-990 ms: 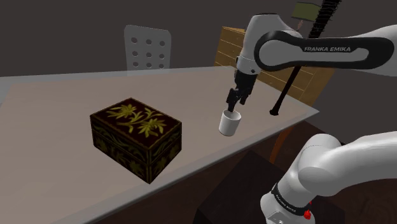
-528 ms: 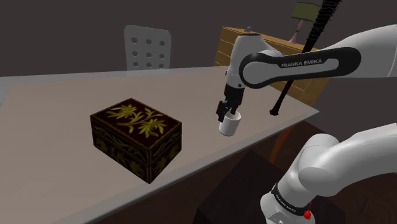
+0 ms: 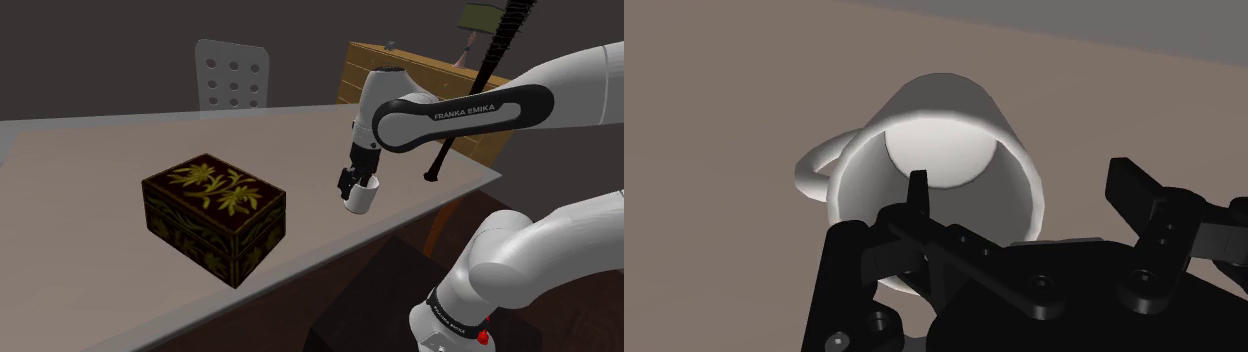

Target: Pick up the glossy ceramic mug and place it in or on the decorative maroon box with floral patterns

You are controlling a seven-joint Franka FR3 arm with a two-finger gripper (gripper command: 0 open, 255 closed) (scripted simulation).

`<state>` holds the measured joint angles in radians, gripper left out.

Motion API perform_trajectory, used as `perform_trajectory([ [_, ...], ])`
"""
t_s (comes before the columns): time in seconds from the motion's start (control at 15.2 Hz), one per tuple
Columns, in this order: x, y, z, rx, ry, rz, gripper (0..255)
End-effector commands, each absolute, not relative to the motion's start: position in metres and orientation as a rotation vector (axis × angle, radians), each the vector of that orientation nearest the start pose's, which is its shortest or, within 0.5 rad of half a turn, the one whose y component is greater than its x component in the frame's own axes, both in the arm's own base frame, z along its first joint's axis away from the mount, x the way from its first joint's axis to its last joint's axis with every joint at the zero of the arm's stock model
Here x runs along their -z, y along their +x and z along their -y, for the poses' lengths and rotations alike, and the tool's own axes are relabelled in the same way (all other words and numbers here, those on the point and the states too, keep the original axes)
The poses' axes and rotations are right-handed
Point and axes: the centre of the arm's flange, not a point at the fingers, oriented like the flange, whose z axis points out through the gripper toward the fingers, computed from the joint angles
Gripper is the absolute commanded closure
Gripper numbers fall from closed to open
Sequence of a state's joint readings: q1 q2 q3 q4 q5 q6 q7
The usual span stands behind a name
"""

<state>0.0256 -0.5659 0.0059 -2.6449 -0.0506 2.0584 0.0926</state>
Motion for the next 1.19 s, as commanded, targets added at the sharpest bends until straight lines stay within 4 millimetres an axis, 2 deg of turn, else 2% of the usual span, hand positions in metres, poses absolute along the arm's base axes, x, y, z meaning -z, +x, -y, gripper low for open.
perform_trajectory([
  [0.0, -0.42, 0.361, -0.009, -0.028, -3.19, -0.061, 0],
  [0.2, -0.42, 0.361, -0.009, -0.028, -3.19, -0.061, 0],
  [0.26, -0.42, 0.361, -0.009, -0.028, -3.19, -0.061, 255],
  [0.86, -0.42, 0.361, -0.009, -0.028, -3.19, -0.061, 255],
  [1.12, -0.441, 0.361, -0.009, -0.028, -3.19, -0.061, 255],
])
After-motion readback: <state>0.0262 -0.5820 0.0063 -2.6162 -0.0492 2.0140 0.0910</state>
